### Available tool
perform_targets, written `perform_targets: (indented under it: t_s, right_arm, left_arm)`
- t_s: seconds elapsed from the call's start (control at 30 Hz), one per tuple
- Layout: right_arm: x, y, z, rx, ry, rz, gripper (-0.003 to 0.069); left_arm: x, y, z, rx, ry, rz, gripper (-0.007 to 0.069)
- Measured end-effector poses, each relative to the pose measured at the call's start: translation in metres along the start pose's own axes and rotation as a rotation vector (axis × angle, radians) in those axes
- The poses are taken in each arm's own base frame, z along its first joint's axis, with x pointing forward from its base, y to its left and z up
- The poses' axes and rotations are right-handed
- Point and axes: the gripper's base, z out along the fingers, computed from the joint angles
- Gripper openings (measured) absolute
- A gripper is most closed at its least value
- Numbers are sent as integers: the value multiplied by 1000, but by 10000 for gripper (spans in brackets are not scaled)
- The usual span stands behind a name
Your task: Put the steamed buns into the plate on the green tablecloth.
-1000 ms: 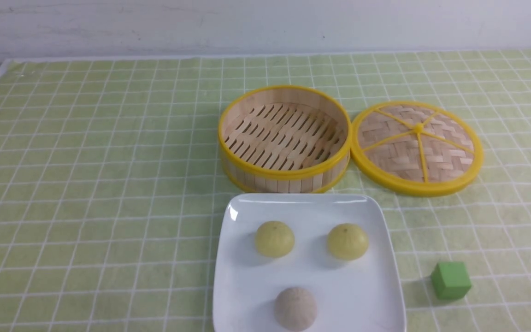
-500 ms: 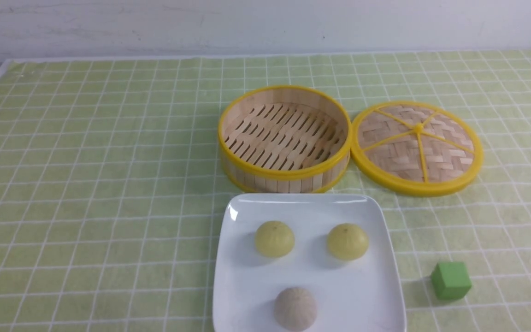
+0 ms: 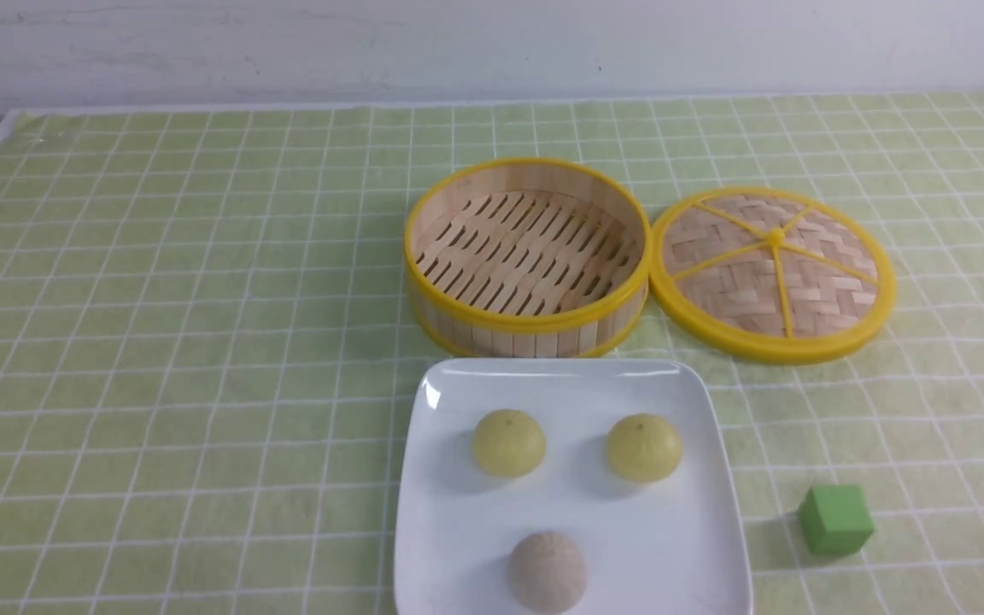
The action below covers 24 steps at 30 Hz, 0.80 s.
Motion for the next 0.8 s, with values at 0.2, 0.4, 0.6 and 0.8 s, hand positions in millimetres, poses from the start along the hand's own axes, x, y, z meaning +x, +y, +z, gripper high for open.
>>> perform_targets:
  t_s: [0.2, 0.4, 0.6, 0.8]
  right_arm:
    - [0, 0, 0, 0, 0, 0, 181]
    - [0, 0, 0, 0, 0, 0, 185]
    - [0, 0, 0, 0, 0, 0, 197]
    - [0, 0, 0, 0, 0, 3, 206]
  left_arm:
    - [0, 0, 0, 0, 0, 0, 71]
    - [0, 0, 0, 0, 0, 0, 73]
    - [0, 0, 0, 0, 1, 0, 78]
    - [0, 0, 0, 0, 1, 0, 84]
